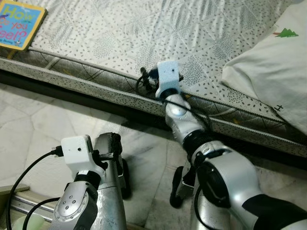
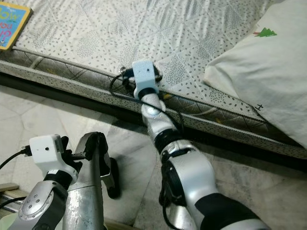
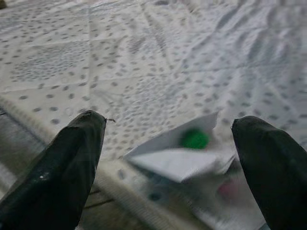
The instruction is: Clean up the room
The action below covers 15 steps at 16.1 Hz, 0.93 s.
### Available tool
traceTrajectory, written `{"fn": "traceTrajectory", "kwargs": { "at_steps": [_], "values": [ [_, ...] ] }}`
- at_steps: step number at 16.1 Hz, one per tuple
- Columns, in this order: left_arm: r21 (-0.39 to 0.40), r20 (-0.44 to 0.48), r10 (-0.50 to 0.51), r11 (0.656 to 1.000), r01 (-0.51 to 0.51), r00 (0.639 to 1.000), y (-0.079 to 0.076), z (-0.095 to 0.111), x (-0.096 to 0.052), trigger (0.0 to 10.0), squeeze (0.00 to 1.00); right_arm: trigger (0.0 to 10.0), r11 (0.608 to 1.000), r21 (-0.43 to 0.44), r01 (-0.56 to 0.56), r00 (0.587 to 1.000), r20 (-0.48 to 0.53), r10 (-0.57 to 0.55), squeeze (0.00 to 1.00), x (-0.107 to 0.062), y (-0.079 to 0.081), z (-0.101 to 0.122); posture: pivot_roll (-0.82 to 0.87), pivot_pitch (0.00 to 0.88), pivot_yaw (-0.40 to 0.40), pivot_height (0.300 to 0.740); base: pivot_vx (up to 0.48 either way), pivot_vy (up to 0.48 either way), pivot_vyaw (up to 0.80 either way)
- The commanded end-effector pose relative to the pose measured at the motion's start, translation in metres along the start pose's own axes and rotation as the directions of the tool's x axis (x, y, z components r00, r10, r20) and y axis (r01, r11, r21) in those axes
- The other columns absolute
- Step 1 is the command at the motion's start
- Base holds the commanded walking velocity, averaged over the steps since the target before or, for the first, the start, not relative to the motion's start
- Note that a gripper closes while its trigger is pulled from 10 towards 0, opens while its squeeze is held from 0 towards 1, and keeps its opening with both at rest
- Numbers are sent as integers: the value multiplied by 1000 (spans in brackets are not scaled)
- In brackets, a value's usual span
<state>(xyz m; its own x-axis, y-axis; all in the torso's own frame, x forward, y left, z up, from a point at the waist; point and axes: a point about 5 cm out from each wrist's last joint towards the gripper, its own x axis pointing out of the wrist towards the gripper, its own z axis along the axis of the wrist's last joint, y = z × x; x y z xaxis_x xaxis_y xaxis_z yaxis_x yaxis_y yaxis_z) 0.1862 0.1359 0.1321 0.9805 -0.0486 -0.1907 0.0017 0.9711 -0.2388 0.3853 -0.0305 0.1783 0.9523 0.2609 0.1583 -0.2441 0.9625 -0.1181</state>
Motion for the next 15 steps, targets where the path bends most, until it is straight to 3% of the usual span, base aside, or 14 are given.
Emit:
{"fn": "traceTrajectory", "kwargs": {
  "at_steps": [1, 2, 3, 5, 6, 9, 11, 12, 15],
  "values": [
    [3, -22, 17, 1000, -17, 1000, 1, -3, -3, 10000, 0, 10000, 1000, -2, -6, 999, -42, 5, 0, -3, 5, -8, 296, 418, -22, 538, 0, 0, 0],
    [2, -20, 20, 1000, -20, 1000, 1, -3, -2, 10000, 0, 10000, 1000, -6, -6, 999, -46, 6, 0, -4, 7, -10, 298, 423, -26, 538, 0, 0, 0],
    [3, -19, 24, 1000, -24, 1000, 2, -3, -2, 10000, 0, 5137, 1000, -16, -12, 998, -54, 11, 0, -5, 9, -12, 303, 425, -30, 538, 0, 0, 0],
    [3, -22, 36, 999, -35, 999, 3, -4, -5, 10000, 0, 4431, 999, -35, -32, 996, -83, 29, 0, -10, 19, -19, 315, 418, -34, 538, 0, 0, 0],
    [4, -24, 40, 999, -40, 999, 3, -5, -6, 10000, 0, 10000, 996, -65, -60, 994, -96, 54, 0, -12, 28, -22, 321, 414, -35, 538, 0, 0, 0],
    [6, -15, 44, 999, -44, 999, 3, -2, -3, 10000, 0, 10000, 987, -127, -96, 988, -135, 79, 0, -19, 37, -32, 327, 411, -38, 538, 0, 0, 0],
    [9, -10, 47, 999, -47, 999, 5, -1, -2, 10000, 0, 2431, 988, -123, -89, 987, -145, 71, 0, -20, 37, -35, 328, 412, -38, 538, 0, 0, 0],
    [9, -10, 49, 999, -49, 999, 5, -1, -2, 10000, 0, 0, 988, -124, -87, 987, -142, 69, 0, -20, 37, -35, 328, 412, -38, 538, 0, 0, 0],
    [10, -12, 46, 999, -45, 999, 3, -1, -2, 10000, 0, 0, 988, -130, -80, 989, -137, 61, 0, -19, 37, -33, 327, 401, -35, 538, 0, 0, 0]
  ]
}}
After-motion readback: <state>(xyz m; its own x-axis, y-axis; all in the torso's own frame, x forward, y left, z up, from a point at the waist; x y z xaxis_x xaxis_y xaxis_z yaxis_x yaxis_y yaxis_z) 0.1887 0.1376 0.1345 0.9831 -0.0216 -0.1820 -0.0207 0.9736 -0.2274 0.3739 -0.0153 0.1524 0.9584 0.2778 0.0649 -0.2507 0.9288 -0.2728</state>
